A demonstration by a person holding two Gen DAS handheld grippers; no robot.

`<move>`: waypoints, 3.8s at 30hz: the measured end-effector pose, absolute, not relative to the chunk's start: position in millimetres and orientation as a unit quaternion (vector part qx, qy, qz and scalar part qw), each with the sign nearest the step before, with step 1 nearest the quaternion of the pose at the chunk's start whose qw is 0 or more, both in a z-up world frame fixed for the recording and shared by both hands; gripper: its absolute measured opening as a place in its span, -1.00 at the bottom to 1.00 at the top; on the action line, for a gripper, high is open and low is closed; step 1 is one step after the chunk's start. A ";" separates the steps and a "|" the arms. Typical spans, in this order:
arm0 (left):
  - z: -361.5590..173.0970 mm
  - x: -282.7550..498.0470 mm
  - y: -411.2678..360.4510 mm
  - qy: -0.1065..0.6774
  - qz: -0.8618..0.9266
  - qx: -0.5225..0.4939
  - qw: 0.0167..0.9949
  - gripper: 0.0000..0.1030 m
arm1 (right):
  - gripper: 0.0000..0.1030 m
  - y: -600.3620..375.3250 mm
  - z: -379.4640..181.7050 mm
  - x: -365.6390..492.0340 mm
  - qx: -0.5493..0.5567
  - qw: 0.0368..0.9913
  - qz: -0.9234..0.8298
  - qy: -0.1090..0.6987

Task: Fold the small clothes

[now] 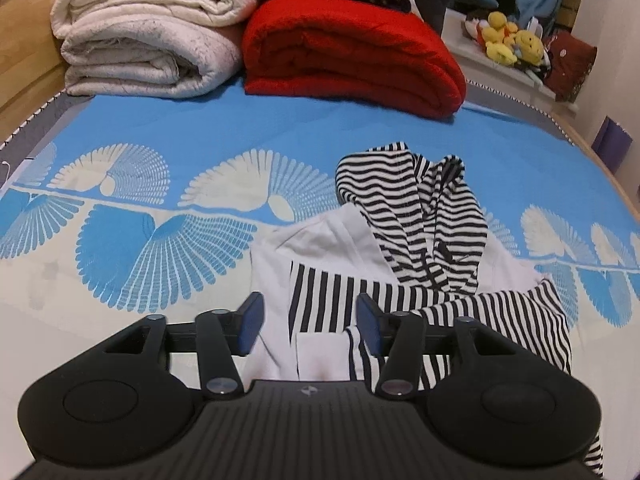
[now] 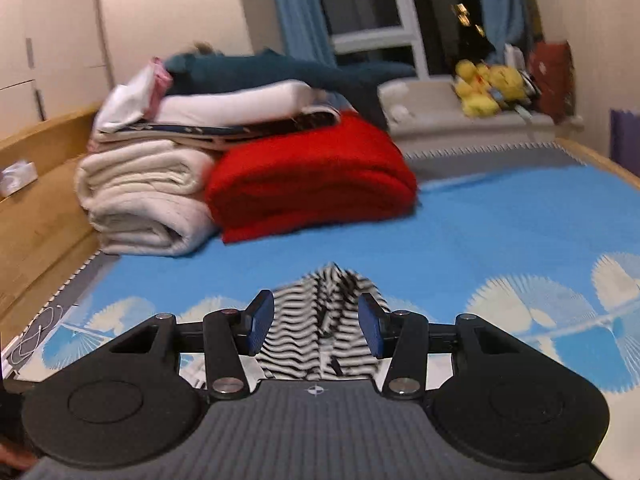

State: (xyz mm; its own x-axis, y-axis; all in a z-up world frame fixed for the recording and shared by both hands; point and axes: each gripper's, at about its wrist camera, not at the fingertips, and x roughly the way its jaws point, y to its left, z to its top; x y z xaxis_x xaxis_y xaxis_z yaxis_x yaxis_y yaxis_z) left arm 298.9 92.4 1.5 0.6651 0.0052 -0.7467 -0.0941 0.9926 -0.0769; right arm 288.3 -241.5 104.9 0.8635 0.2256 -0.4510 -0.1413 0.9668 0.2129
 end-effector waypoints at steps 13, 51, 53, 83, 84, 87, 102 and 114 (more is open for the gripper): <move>2.5 301.9 73.3 0.351 0.044 -0.019 0.935 0.62 | -0.06 -241.8 62.7 314.7 0.059 0.953 0.101 0.280; 13.7 329.4 92.0 0.364 0.028 -0.095 0.926 -0.57 | -0.77 -300.4 62.1 322.6 0.082 0.951 0.077 0.287; 15.8 348.8 97.0 0.378 0.023 -0.109 0.919 -0.57 | -0.76 -305.5 62.7 325.3 0.097 0.947 0.080 0.296; -143.5 674.9 60.5 0.459 0.105 -0.174 0.865 0.40 | -0.76 -344.9 35.5 364.6 0.154 0.913 0.052 0.374; -147.6 676.0 58.7 0.464 0.102 -0.168 0.864 0.37 | -0.76 -346.7 33.6 365.9 0.156 0.911 0.049 0.378; -149.3 673.4 47.0 0.463 0.090 -0.121 0.873 -0.35 | -0.76 -350.3 30.1 367.6 0.154 0.909 0.039 0.384; -16.9 361.6 -30.9 0.238 -0.206 0.187 0.931 -0.94 | -0.76 -365.0 54.4 361.6 0.174 0.916 0.009 0.361; -31.2 240.2 32.3 0.410 -0.145 0.026 0.900 -0.39 | -0.58 -351.0 66.6 331.7 0.198 0.911 0.043 0.359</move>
